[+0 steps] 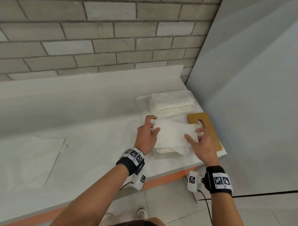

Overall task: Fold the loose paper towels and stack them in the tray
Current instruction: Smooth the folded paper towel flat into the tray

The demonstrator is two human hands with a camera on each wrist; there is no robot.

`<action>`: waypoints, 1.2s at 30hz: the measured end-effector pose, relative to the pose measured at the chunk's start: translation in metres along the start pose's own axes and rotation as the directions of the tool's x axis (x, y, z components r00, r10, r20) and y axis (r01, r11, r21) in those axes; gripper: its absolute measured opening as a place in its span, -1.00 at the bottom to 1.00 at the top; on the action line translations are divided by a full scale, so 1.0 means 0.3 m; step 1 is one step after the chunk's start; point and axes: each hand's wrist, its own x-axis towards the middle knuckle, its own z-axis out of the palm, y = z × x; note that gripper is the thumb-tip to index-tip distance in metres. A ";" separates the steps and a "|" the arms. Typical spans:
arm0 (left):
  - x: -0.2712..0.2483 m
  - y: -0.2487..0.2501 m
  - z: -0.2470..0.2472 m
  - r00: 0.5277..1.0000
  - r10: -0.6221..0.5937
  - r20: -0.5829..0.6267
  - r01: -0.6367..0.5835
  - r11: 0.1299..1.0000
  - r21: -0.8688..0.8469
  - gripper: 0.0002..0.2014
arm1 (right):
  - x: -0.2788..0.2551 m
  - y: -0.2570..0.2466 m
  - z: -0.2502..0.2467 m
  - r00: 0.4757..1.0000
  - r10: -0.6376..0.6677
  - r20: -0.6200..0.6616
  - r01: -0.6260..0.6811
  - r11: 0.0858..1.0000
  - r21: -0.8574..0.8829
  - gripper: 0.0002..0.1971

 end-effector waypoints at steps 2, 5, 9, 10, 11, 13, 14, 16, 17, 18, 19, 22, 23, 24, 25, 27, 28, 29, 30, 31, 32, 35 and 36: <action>-0.005 0.008 -0.019 0.997 0.025 -0.074 -0.029 0.998 -0.049 -0.65 | -0.015 -0.003 0.008 0.994 -0.039 0.106 0.046 0.997 -0.062 -0.32; -0.009 0.027 -0.061 0.981 0.040 -0.187 -0.067 0.988 -0.140 -0.73 | -0.013 -0.022 0.002 0.986 -0.090 0.139 0.088 0.996 0.019 -0.32; 0.002 0.030 -0.130 0.947 0.013 -0.320 -0.075 0.980 -0.182 -0.90 | -0.011 -0.071 -0.027 0.992 -0.077 0.104 0.038 0.942 0.333 -0.39; 0.000 0.027 -0.144 0.937 0.006 -0.350 -0.075 0.980 -0.185 -0.89 | -0.016 -0.086 -0.029 0.992 -0.080 0.093 0.040 0.925 0.377 -0.40; -0.002 0.019 -0.154 0.929 -0.003 -0.371 -0.074 0.978 -0.193 -0.86 | -0.019 -0.095 -0.029 0.993 -0.083 0.079 0.045 0.915 0.401 -0.41; -0.009 -0.007 -0.164 0.919 -0.042 -0.391 -0.045 0.977 -0.210 -0.83 | -0.023 -0.106 -0.027 0.994 -0.073 0.078 0.034 0.908 0.417 -0.45; -0.014 -0.028 -0.163 0.917 -0.081 -0.390 -0.011 0.974 -0.227 -0.82 | -0.020 -0.100 -0.023 0.994 -0.055 0.092 0.013 0.912 0.410 -0.48; -0.027 -0.069 -0.156 0.913 -0.194 -0.360 0.091 0.955 -0.284 -0.81 | -0.014 -0.078 -0.013 0.993 -0.008 0.120 -0.036 0.933 0.359 -0.57; -0.034 -0.097 -0.150 0.909 -0.250 -0.335 0.148 0.942 -0.303 -0.80 | -0.008 -0.060 -0.009 0.992 0.016 0.126 -0.056 0.948 0.314 -0.61; -0.042 -0.125 -0.143 0.905 -0.294 -0.307 0.194 0.928 -0.319 -0.80 | -0.003 -0.044 -0.008 0.991 0.031 0.128 -0.065 0.960 0.274 -0.64; -0.050 -0.152 -0.140 0.903 -0.328 -0.277 0.231 0.916 -0.329 -0.80 | 0.001 -0.031 -0.009 0.991 0.036 0.128 -0.067 0.967 0.245 -0.67; -0.061 -0.196 -0.163 0.897 -0.381 -0.222 0.291 0.890 -0.351 -0.79 | 0.010 -0.011 -0.030 0.991 0.029 0.129 -0.053 0.981 0.186 -0.67; -0.059 -0.197 -0.184 0.895 -0.384 -0.226 0.298 0.893 -0.338 -0.79 | 0.013 -0.010 -0.041 0.992 0.026 0.127 -0.047 0.986 0.161 -0.67; -0.053 -0.197 -0.210 0.898 -0.369 -0.241 0.287 0.904 -0.317 -0.81 | 0.018 -0.006 -0.052 0.992 0.016 0.126 -0.032 0.992 0.122 -0.67; -0.044 -0.188 -0.244 0.903 -0.340 -0.262 0.263 0.921 -0.289 -0.84 | 0.023 -0.004 -0.063 0.991 0.000 0.131 -0.009 0.998 0.070 -0.66; -0.021 -0.162 -0.320 0.919 -0.247 -0.309 0.186 0.959 -0.214 -0.87 | 0.039 -0.008 -0.077 0.989 -0.037 0.146 0.046 0.997 -0.056 -0.65; -0.010 -0.142 -0.361 0.924 -0.197 -0.327 0.148 0.975 -0.167 -0.85 | 0.046 -0.014 -0.080 0.985 -0.057 0.163 0.076 0.990 -0.115 -0.62; -0.004 -0.116 -0.398 0.928 -0.154 -0.339 0.120 0.986 -0.119 -0.84 | 0.054 -0.021 -0.080 0.979 -0.078 0.188 0.109 0.981 -0.161 -0.57; 0.002 -0.091 -0.430 0.932 -0.113 -0.345 0.089 0.992 -0.085 -0.83 | 0.064 -0.023 -0.079 0.973 -0.097 0.212 0.139 0.971 -0.195 -0.53; 0.004 -0.067 -0.457 0.935 -0.078 -0.347 0.063 0.997 -0.055 -0.85 | 0.078 -0.020 -0.078 0.967 -0.114 0.227 0.165 0.961 -0.223 -0.53; 0.004 -0.041 -0.477 0.937 -0.046 -0.346 0.035 0.999 -0.035 -0.88 | 0.092 -0.016 -0.081 0.964 -0.124 0.237 0.183 0.952 -0.247 -0.56; -0.005 0.033 -0.501 0.950 0.039 -0.311 -0.034 0.999 0.021 -0.93 | 0.132 0.007 -0.102 0.959 -0.112 0.261 0.193 0.930 -0.313 -0.63; -0.009 0.052 -0.499 0.953 0.062 -0.297 -0.048 0.997 0.052 -0.92 | 0.140 0.011 -0.111 0.958 -0.102 0.268 0.191 0.924 -0.331 -0.63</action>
